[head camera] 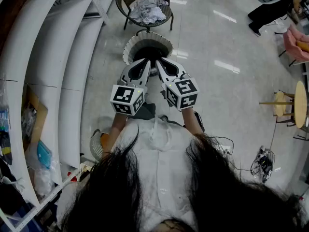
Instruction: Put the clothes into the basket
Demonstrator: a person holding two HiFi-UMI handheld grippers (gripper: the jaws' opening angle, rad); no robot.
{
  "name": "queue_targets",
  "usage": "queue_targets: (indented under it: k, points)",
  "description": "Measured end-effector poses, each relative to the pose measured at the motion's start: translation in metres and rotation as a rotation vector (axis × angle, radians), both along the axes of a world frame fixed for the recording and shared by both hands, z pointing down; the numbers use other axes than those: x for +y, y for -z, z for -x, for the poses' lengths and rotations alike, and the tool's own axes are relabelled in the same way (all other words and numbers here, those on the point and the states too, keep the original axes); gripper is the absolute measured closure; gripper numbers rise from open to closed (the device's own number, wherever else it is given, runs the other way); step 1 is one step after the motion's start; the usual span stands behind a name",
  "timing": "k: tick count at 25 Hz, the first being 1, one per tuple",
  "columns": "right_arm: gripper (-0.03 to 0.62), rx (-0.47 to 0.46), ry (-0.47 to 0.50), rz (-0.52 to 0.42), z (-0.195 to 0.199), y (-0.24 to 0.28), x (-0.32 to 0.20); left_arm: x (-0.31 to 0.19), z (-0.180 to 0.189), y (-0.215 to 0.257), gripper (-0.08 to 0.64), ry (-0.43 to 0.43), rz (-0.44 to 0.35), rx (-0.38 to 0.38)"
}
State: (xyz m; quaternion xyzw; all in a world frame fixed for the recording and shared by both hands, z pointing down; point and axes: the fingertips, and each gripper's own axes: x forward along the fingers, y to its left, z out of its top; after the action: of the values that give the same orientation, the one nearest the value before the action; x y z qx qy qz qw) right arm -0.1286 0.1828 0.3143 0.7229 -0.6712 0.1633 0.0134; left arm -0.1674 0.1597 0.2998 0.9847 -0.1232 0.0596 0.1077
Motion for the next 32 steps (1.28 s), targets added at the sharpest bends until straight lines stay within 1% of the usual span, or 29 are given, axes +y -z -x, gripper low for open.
queue_targets:
  k: [10, 17, 20, 28, 32]
  points:
    - [0.546, 0.008, -0.023, 0.009, 0.008, -0.008, -0.031, -0.033, 0.006, -0.006, 0.529, -0.026, 0.016, 0.0]
    - [0.546, -0.015, -0.046, 0.034, 0.012, -0.018, -0.054, -0.06, 0.01, -0.013, 0.529, -0.044, 0.014, -0.01]
    - [0.546, -0.016, -0.056, 0.048, 0.013, -0.021, -0.06, -0.068, 0.01, -0.016, 0.529, -0.055, 0.025, -0.008]
    - [0.546, -0.025, -0.075, 0.081, 0.009, -0.035, -0.072, -0.087, 0.004, -0.028, 0.529, -0.075, 0.042, -0.025]
    - [0.546, -0.028, -0.076, 0.074, -0.001, -0.032, -0.084, -0.097, 0.0, -0.028, 0.529, -0.069, 0.039, -0.016]
